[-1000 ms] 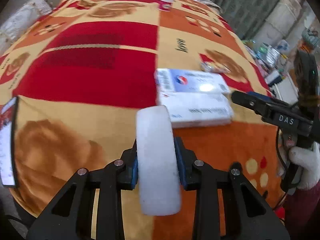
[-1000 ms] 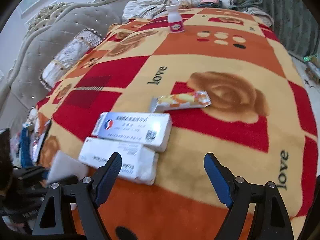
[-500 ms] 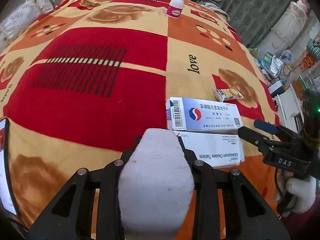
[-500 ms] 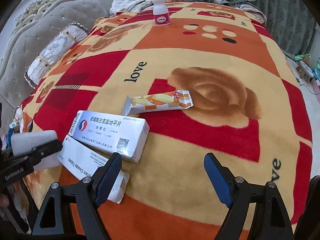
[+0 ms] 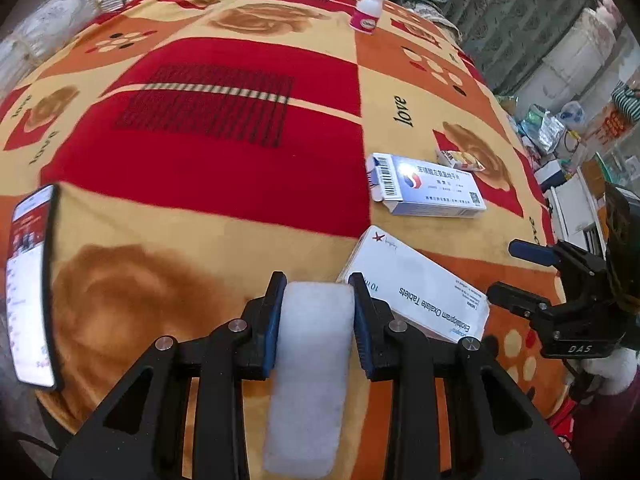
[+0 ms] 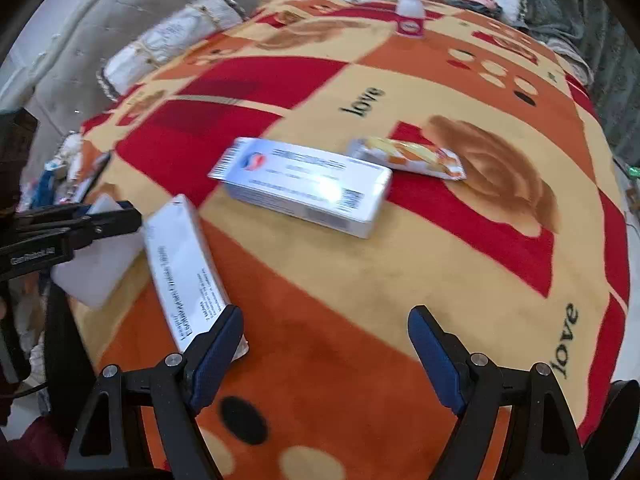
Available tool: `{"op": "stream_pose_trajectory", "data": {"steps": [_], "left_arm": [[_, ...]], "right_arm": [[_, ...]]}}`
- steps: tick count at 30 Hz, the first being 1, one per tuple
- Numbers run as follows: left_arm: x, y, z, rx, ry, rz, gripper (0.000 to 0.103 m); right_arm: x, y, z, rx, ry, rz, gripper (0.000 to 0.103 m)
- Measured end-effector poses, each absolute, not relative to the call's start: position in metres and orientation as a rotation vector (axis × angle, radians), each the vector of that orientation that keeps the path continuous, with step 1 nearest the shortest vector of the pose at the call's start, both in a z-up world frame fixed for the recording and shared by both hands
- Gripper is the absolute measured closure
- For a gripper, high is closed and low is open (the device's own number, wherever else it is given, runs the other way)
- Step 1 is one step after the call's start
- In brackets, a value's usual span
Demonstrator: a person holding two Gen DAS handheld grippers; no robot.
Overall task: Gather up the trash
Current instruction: 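Grasp the white sponge with the left tool while the right grasps the Lexapro box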
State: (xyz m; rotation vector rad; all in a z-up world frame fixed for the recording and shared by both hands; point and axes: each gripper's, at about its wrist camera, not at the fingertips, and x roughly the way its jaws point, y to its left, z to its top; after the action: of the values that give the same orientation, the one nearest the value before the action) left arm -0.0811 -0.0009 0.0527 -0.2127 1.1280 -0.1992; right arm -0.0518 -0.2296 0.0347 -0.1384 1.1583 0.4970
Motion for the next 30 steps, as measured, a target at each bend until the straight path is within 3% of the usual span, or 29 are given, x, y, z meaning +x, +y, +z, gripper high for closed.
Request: {"op": "stream_pose_trajectory", "data": {"steps": [15, 17, 19, 21, 24, 30], "left_arm": [[-0.107, 0.01, 0.051, -0.268, 1.189, -0.242, 0.067], [-0.109, 0.007, 0.047, -0.248, 1.202, -0.239, 0.068], [-0.111, 0.004, 0.044, -0.226, 1.208, -0.229, 0.068], [-0.113, -0.001, 0.045, -0.207, 1.199, -0.235, 0.077], [-0.112, -0.012, 0.052, -0.189, 1.171, -0.252, 0.077], [-0.101, -0.049, 0.062, -0.154, 1.135, -0.304, 0.077]], "right_arm": [[-0.059, -0.147, 0.03, -0.248, 1.089, 0.732, 0.021], [-0.059, -0.144, 0.024, -0.241, 1.094, 0.735, 0.028], [-0.061, -0.143, 0.02, -0.246, 1.099, 0.731, 0.051], [-0.067, -0.145, 0.02, -0.278, 1.071, 0.707, 0.055], [-0.073, -0.158, 0.023, -0.261, 1.057, 0.681, 0.062], [-0.081, -0.204, 0.039, -0.145, 1.012, 0.587, 0.062]]}}
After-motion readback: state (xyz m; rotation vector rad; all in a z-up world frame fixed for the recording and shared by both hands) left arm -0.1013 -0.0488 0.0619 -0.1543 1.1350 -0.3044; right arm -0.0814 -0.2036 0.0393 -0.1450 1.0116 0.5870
